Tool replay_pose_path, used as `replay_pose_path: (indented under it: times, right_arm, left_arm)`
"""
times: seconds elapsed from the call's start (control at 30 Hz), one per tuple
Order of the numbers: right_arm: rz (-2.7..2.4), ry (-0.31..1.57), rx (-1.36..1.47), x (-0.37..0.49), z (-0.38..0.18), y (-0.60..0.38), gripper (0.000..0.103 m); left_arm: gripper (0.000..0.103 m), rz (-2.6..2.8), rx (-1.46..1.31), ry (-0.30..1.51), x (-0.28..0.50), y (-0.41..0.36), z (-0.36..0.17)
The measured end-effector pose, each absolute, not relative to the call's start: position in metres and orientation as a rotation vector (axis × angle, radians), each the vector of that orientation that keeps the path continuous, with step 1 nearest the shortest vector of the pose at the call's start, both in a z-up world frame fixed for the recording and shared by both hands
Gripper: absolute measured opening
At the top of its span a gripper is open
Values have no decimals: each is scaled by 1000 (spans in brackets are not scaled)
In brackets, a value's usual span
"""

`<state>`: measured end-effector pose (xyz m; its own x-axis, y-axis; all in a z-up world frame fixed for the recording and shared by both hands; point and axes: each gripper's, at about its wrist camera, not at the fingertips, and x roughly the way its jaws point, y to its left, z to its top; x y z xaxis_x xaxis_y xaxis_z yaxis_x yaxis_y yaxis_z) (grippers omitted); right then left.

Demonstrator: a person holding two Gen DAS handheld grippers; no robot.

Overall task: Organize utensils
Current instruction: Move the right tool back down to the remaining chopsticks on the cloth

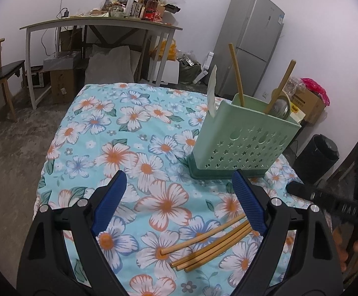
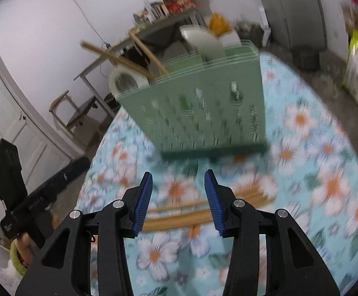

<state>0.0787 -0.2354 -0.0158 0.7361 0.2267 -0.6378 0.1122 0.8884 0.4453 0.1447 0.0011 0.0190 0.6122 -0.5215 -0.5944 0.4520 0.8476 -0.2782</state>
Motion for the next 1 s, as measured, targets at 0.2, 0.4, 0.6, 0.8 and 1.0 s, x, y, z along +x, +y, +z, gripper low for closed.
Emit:
replay_pose_path:
  times: [0.2, 0.4, 0.6, 0.8, 1.0]
  right_arm:
    - [84, 846, 571, 75, -46, -230, 43]
    - [79, 897, 634, 76, -65, -234, 43]
    - [59, 921, 690, 78, -75, -246, 43]
    - [55, 930, 745, 82, -86, -254, 43]
    - [40, 922, 805, 77, -90, -265, 37]
  left_arm:
    - [86, -535, -93, 746, 148, -1, 13]
    - [86, -514, -93, 765, 151, -1, 10]
    - [86, -502, -80, 769, 151, -1, 8]
    - [87, -503, -88, 774, 152, -1, 8]
    - [87, -507, -100, 781, 155, 3, 5]
